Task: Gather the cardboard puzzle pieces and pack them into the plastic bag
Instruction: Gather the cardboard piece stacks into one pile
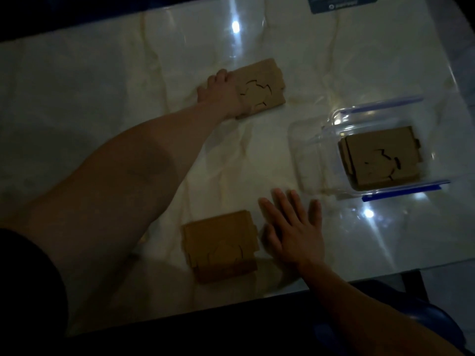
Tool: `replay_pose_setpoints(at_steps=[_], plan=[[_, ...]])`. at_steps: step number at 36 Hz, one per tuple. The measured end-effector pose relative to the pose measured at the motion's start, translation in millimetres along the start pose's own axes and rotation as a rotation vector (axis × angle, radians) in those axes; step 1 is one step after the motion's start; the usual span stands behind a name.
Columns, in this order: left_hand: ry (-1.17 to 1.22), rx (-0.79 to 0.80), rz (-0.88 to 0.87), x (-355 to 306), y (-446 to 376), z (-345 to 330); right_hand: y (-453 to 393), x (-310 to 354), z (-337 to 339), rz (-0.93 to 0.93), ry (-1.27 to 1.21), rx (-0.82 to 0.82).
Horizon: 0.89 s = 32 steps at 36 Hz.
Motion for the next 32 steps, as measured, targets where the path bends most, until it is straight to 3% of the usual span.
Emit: replay_pose_setpoints(at_steps=[9,16,24,32], plan=[[0.006,-0.009,0.027,3.7,-2.4,2.0,1.4,-0.2,0.8,0.008,0.004,-0.061],[0.016,0.091,0.007,1.9,-11.4,4.6,0.3,-0.9,1.9,0.006,0.001,-0.054],[0.044,0.043,0.002,3.9,-2.7,1.3,0.0,0.2,3.5,0.003,0.018,-0.036],[0.206,-0.133,0.023,17.0,2.0,6.8,-0.1,-0.5,3.2,0.0,0.027,-0.009]])
Point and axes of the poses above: each hand's wrist, its own y-axis away from the middle knuckle, its own z-axis out of the back of the hand, x = y × z, the point moved 5 cm from there along -y, towards the middle knuckle, and after that the axes turned 7 degrees about y, right-handed, at the moved point
